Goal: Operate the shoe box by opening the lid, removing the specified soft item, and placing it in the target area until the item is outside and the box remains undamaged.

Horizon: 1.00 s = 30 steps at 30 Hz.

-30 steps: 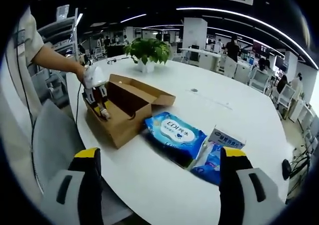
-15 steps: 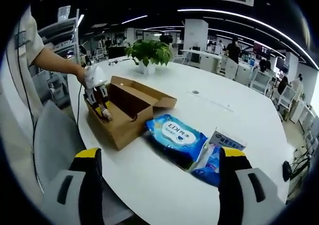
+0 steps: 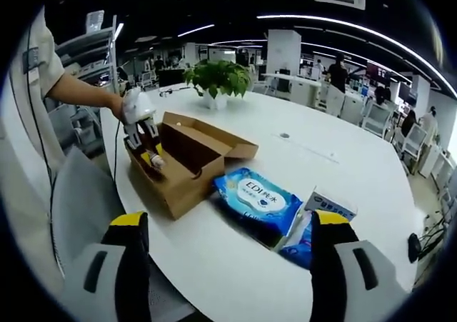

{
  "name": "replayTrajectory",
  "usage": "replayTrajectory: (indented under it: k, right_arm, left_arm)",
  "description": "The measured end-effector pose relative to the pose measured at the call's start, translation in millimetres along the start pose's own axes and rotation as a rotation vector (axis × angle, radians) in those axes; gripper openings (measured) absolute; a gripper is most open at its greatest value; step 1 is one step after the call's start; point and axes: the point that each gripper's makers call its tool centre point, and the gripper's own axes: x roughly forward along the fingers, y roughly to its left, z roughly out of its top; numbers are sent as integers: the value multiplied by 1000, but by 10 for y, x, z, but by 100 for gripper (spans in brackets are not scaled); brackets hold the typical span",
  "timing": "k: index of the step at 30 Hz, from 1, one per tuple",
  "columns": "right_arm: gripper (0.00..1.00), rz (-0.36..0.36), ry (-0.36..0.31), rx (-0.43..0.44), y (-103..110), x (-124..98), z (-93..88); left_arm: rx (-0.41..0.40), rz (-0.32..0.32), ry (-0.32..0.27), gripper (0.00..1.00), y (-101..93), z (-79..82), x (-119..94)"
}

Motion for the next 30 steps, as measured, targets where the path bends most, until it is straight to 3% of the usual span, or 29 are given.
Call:
replayTrajectory:
  k: [9, 16, 30]
  right_arm:
    - [84, 8, -19, 19, 38, 52, 58]
    - [82, 18, -48, 12, 149, 96, 162]
    - [77, 70, -102, 40, 380, 254, 312]
  left_arm:
    - [-23, 19, -65, 19, -29, 203, -139]
    - [-87, 37, -148, 19, -22, 375, -263]
    - [-170, 66, -245, 19, -110, 656, -445]
